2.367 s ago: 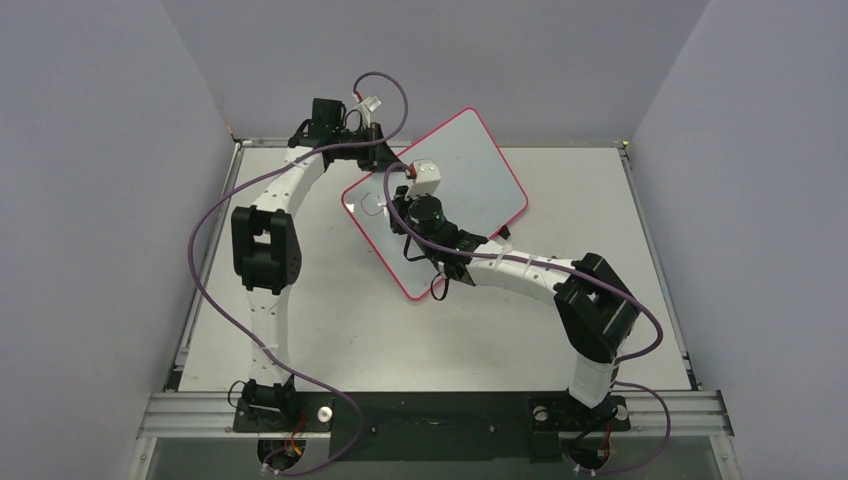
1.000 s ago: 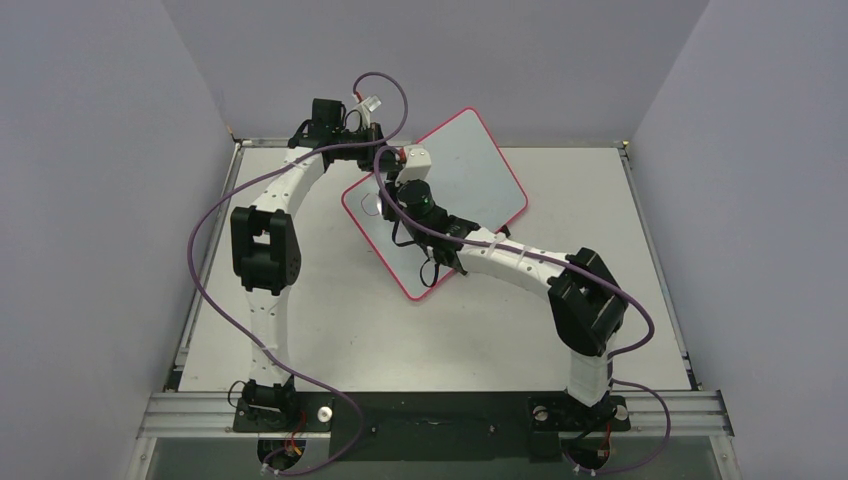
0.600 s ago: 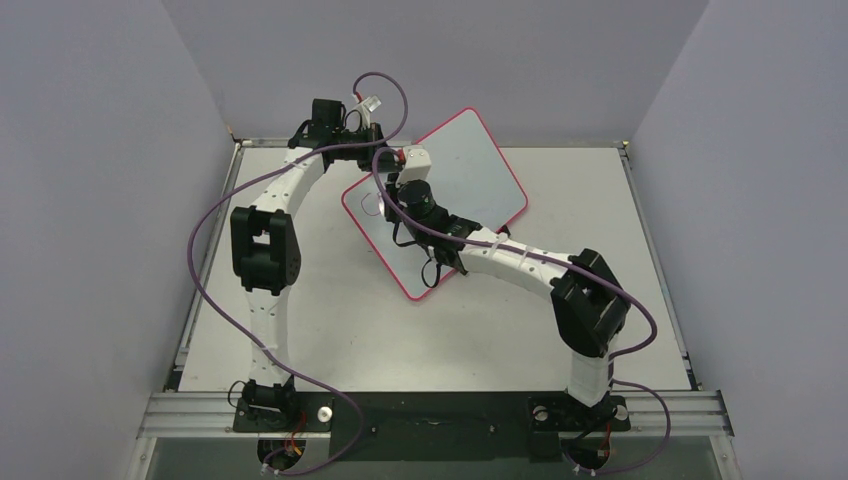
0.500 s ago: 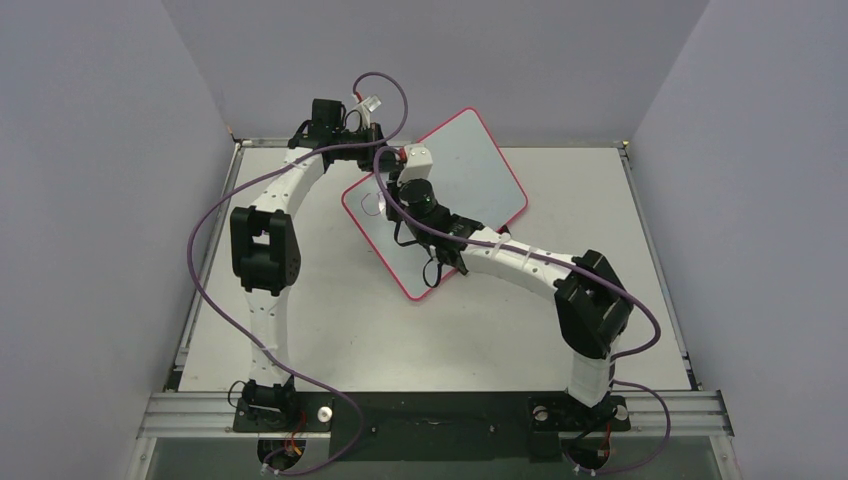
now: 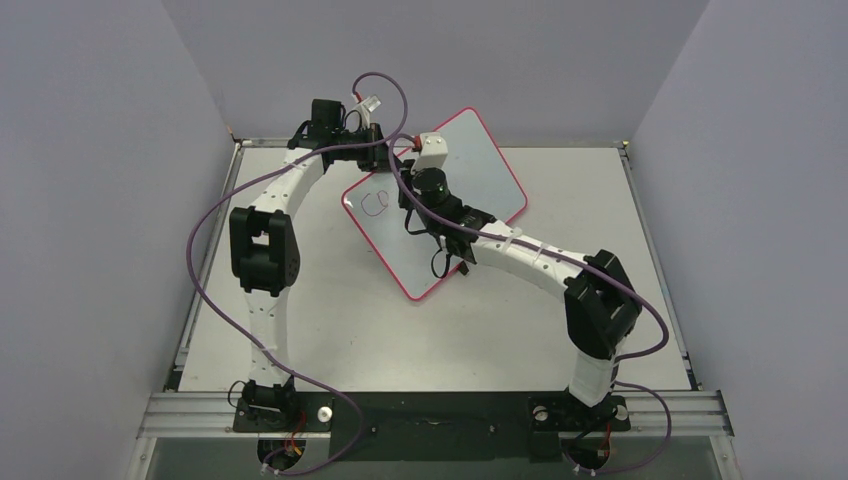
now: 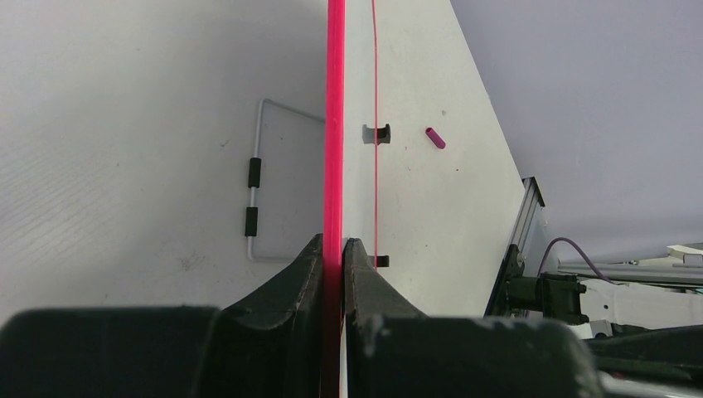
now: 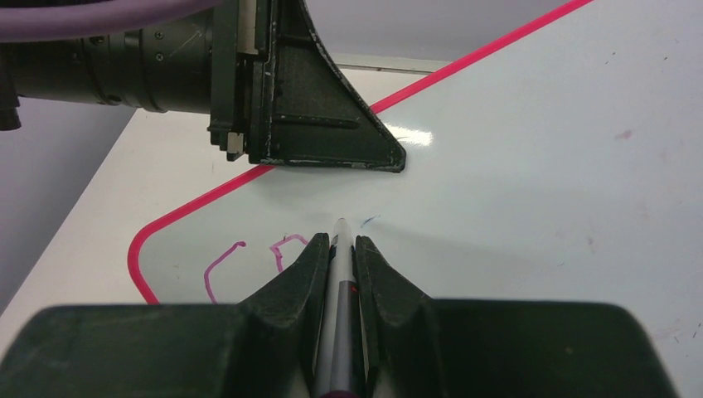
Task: Write a sentence on the whiteboard
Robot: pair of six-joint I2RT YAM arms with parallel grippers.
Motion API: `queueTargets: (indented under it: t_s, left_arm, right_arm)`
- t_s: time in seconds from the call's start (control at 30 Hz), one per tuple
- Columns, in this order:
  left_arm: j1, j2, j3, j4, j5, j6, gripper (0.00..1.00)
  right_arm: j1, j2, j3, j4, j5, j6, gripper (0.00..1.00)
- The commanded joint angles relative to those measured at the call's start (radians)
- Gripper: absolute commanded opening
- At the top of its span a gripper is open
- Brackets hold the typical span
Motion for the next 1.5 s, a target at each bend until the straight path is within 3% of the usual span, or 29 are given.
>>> queueTargets:
  t_s: [0.0,0.97,1.47]
  left_arm:
    - [-0.029,-0.043,-0.011,0.012,-0.036,0.072,0.0]
    - [-0.032,-0.048,-0.018,0.017,-0.043,0.066,0.0]
    - [-0.032,-0.056,-0.029,0.028,-0.046,0.061,0.0]
  right_arm:
    - [-0.008,-0.008,0.061,0.007,0.006,-0.011,0.0]
    - [-0.008,0.072,0.107,0.006,-0.052,0.029,0.0]
    - [-0.007,0.036,-0.047,0.04,-0.048,0.055,0.0]
